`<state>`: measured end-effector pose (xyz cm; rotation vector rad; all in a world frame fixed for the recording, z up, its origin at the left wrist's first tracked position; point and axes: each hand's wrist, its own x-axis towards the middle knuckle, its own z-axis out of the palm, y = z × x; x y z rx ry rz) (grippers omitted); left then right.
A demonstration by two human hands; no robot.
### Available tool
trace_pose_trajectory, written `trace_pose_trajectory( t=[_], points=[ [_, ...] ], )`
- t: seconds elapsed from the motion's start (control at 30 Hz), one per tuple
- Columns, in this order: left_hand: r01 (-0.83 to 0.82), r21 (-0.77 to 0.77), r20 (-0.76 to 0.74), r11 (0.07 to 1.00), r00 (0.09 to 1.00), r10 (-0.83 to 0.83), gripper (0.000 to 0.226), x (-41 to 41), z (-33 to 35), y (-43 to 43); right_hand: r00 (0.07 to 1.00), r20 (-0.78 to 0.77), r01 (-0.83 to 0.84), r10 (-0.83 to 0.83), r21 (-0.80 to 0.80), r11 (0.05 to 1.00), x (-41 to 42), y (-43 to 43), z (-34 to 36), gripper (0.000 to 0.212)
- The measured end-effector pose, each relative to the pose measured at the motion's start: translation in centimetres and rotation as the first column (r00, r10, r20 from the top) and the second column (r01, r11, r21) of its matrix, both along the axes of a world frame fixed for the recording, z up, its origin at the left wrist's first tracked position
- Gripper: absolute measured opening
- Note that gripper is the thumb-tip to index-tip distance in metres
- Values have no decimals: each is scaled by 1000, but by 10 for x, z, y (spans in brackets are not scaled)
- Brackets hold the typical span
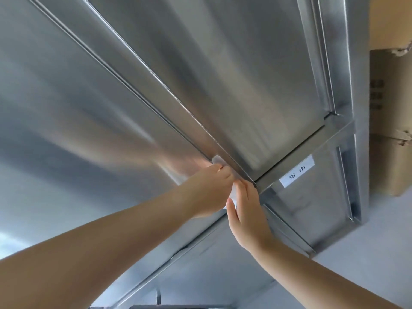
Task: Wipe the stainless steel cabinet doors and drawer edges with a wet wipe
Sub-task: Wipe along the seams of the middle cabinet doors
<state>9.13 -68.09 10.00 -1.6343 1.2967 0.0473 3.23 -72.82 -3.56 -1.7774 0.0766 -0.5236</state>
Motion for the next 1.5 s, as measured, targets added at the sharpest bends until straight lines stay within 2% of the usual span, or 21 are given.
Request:
trace_pose_trajectory(
  t=[0.07,0.2,0.3,0.43,0.53,0.6,0.7,0.87,1.0,1.13,1.3,1.5],
  points=[
    [-29,1,-31,1000,999,29,31,1,-12,-1,999,-35,0,0,2,1000,0,-1,-11,25],
    [17,67,-26,998,1000,-16,27,-2,-26,-4,998,-61,15,-13,29,999,1,0,-24,26],
    [9,41,-39,999,999,-7,23,1,-31,-4,997,-63,39,-37,36,999,3,2,-25,30],
    [41,-11,-71,999,997,-42,25,8,-24,1,999,-24,46,-45,48,998,5,4,-20,20],
    [86,0,-55,996,995,-86,27,8,-5,6,999,16,27,-29,75,997,5,8,-5,34],
    [133,2,-47,991,990,-133,25,8,17,12,997,67,41,-49,104,994,7,12,11,43],
    [197,-16,-17,980,980,-197,26,10,60,21,985,152,57,-76,127,990,12,20,43,45],
    [251,-124,86,960,967,-242,53,10,143,39,959,267,52,-98,176,983,20,39,111,51],
    [336,-163,177,928,935,-307,44,7,214,49,917,374,78,-135,164,983,24,49,174,54],
    [411,-139,272,901,891,-364,39,4,283,58,884,452,67,-122,134,989,29,55,237,57],
    [409,-88,380,908,857,-349,38,-3,353,65,852,517,39,-87,104,994,34,63,305,64],
    [369,-72,524,927,805,-279,41,-19,419,75,797,601,16,-64,85,996,40,70,371,61]
  ],
)
